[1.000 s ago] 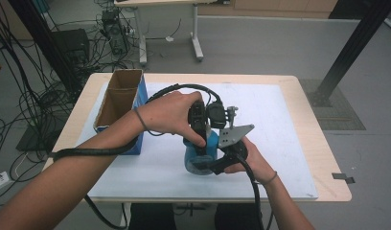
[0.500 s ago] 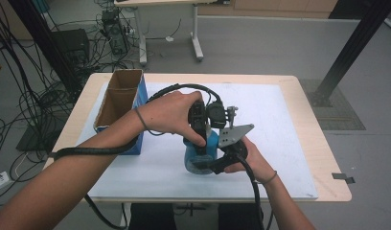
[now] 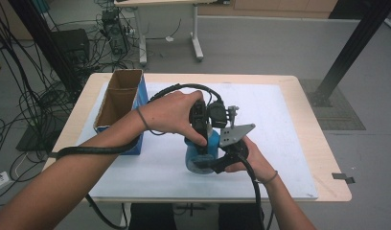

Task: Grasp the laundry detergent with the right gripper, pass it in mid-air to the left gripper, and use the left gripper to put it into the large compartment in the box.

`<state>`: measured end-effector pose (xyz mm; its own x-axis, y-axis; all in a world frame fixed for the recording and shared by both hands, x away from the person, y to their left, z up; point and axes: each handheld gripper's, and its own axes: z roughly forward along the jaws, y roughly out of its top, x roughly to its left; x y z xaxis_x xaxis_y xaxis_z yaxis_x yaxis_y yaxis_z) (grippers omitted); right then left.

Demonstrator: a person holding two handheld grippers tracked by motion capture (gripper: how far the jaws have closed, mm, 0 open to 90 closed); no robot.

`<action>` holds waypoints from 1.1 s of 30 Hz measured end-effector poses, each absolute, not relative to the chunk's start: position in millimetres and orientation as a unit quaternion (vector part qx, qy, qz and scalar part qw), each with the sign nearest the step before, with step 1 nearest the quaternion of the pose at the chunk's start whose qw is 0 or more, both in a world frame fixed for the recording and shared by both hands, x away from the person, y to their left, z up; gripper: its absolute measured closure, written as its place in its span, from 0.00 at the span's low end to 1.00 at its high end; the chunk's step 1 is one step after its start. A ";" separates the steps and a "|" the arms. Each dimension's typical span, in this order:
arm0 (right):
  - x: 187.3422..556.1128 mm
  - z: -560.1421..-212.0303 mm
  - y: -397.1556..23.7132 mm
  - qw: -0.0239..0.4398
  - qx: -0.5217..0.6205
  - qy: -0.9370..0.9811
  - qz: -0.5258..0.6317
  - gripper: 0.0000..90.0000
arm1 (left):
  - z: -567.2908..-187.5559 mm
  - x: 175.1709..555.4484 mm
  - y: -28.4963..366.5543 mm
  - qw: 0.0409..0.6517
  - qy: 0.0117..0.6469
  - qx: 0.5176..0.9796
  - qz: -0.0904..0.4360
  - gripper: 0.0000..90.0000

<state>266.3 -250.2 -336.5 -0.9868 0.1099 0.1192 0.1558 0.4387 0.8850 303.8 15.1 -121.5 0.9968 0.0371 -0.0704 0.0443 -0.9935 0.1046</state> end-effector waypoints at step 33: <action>267.5 -335.3 -248.3 0.020 -0.074 -0.848 -0.525 0.47 | -119.5 303.5 15.1 0.047 0.024 0.998 -0.033 0.40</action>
